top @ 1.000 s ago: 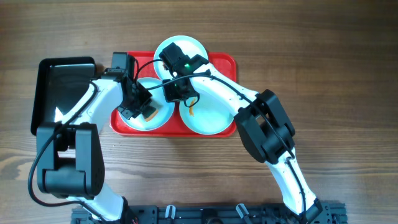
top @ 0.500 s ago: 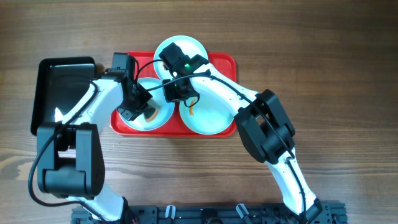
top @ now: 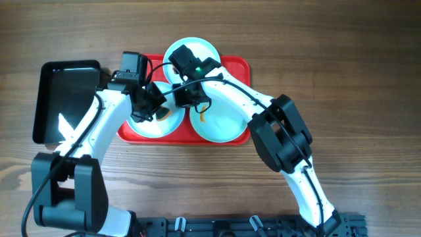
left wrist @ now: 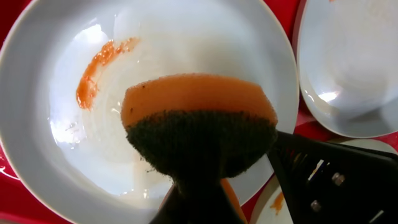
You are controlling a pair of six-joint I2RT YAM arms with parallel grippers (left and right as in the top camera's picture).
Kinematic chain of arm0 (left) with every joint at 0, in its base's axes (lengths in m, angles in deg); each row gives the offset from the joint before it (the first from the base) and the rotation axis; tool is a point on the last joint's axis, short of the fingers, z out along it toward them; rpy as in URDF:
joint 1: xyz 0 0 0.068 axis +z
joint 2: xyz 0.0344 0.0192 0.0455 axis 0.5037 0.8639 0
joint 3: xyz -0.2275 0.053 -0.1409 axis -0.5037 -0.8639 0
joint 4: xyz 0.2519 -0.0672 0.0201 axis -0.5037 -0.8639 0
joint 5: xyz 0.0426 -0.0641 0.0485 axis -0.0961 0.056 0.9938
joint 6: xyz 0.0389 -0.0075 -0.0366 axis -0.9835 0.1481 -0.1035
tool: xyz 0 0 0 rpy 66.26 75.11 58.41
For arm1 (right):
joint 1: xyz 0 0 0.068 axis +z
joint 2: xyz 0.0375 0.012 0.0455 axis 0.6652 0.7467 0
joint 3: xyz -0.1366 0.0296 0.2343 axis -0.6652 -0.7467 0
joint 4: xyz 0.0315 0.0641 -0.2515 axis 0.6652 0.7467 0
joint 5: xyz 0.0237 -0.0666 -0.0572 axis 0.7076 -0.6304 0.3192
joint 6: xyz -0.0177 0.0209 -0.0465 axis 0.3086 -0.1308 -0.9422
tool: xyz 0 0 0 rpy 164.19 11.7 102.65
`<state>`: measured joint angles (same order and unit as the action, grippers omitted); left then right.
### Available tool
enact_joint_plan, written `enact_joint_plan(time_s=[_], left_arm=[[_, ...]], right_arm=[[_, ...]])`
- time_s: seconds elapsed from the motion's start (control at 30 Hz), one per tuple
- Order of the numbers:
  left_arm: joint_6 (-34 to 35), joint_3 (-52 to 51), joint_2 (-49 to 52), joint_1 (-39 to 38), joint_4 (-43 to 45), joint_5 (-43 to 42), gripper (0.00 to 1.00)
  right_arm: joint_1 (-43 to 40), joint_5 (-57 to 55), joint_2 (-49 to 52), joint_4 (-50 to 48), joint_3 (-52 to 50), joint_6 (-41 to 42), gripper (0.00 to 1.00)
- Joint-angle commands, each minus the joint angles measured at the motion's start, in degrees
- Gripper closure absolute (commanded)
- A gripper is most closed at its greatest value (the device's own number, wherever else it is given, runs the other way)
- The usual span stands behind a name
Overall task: Clean dirty plates on tray and stack at the side
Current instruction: 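Scrub the lower-left plate with the sponge in the left gripper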
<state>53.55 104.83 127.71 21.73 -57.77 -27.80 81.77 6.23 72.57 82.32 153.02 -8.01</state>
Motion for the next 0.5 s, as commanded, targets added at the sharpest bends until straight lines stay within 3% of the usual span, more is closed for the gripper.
enact_joint_plan(time_s=[0.0, 0.27, 0.47], left_arm=[[-4.83, 0.68, 2.01, -0.17, 1.18, 0.79, 0.96], [-14.97, 0.68, 5.53, 0.85, 2.19, 0.74, 0.96], [-19.37, 0.52, 5.6, 1.27, 4.22, -1.07, 0.96]], right_arm=[[-0.35, -0.83, 2.01, -0.11, 0.96, -0.09, 0.96], [-0.35, 2.32, 2.01, 0.55, 0.96, -7.32, 0.96], [-0.35, 3.06, 2.01, 0.5, 0.96, -7.58, 0.96]])
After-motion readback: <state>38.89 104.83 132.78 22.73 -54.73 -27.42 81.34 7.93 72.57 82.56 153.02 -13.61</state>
